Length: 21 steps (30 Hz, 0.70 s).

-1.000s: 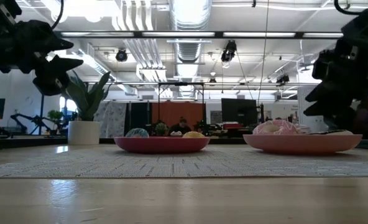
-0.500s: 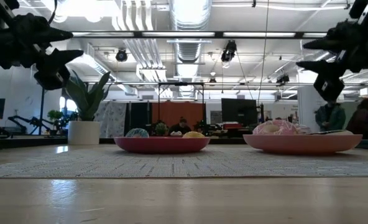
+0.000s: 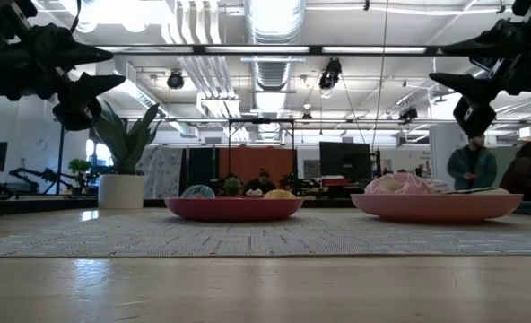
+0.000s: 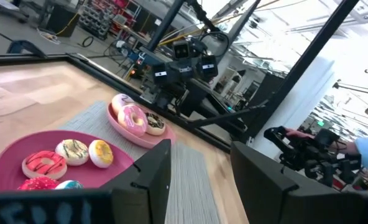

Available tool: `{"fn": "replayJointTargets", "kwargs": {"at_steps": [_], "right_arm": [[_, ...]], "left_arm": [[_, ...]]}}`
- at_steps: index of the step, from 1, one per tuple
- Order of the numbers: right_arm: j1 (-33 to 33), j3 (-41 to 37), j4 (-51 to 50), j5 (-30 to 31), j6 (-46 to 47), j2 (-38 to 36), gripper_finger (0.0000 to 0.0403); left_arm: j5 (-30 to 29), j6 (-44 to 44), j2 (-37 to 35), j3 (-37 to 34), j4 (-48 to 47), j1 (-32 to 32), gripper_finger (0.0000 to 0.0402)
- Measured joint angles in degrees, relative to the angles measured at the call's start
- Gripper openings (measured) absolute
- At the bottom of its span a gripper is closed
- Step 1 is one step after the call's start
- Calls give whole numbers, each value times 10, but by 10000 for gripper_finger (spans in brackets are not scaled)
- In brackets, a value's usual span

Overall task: Pick & Place donuts
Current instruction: Return to Home Position

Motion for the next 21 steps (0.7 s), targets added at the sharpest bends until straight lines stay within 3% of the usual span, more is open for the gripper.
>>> {"fn": "replayJointTargets", "kwargs": {"at_steps": [21], "right_arm": [[0, 0, 0, 0, 0, 13, 155]], "left_arm": [[0, 0, 0, 0, -15, 0, 140]]}}
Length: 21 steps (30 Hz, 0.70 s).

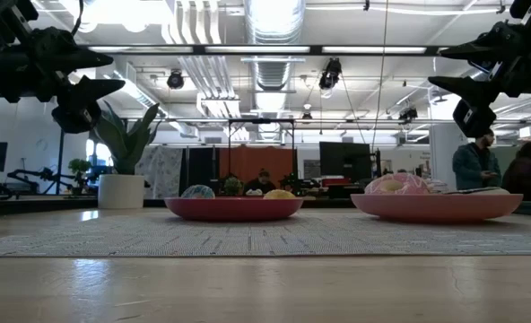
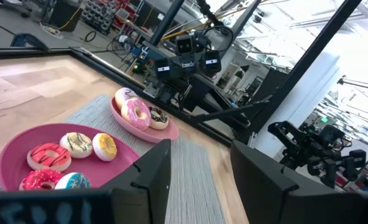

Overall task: Pick & Place donuts
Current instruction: Return to Home Position

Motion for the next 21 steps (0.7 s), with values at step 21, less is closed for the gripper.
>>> {"fn": "replayJointTargets", "kwargs": {"at_steps": [21], "right_arm": [[0, 0, 0, 0, 0, 1, 155]], "left_arm": [[-27, 3, 0, 0, -8, 0, 140]]}}
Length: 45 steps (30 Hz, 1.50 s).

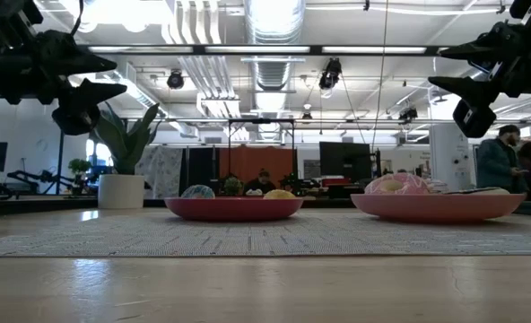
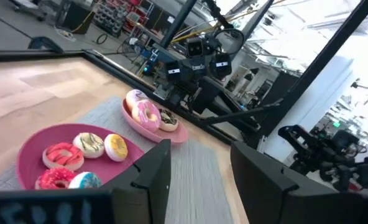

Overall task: Pick & Place donuts
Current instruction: Return to Home Position

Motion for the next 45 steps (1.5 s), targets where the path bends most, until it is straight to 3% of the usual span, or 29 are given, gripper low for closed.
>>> {"fn": "replayJointTargets", "kwargs": {"at_steps": [3, 8, 12, 26, 39, 45], "right_arm": [[0, 0, 0, 0, 0, 0, 155], [0, 0, 0, 0, 0, 0, 155], [0, 0, 0, 0, 0, 0, 155], [0, 0, 1, 0, 0, 0, 155], [0, 0, 0, -1, -2, 0, 155], [1, 0, -27, -30, -205, -13, 155]], "left_arm": [[6, 27, 0, 0, -3, 0, 140], [9, 276, 0, 0, -6, -6, 140], [-3, 342, 0, 0, -11, -6, 140], [-9, 271, 22, 2, 3, -6, 140], [-9, 267, 25, 2, 1, -6, 140], [-9, 267, 25, 3, 1, -6, 140]]}}
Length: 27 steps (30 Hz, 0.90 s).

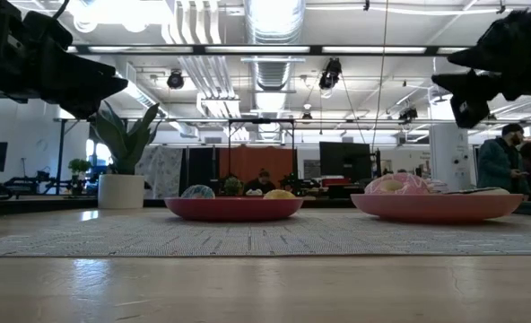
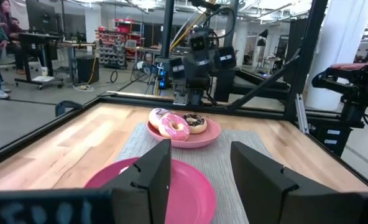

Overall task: Pick & Place donuts
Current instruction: Return to Home Position

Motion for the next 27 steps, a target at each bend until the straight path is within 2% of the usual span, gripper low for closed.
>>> {"fn": "replayJointTargets", "kwargs": {"at_steps": [4, 8, 27], "right_arm": [[0, 0, 26, -1, -179, 0, 155], [0, 0, 37, -1, -266, 0, 155], [0, 0, 30, -2, -258, 13, 155]], "left_arm": [[0, 0, 0, 0, 0, 0, 140], [0, 0, 0, 0, 0, 0, 140], [0, 0, 0, 0, 0, 0, 140]]}}
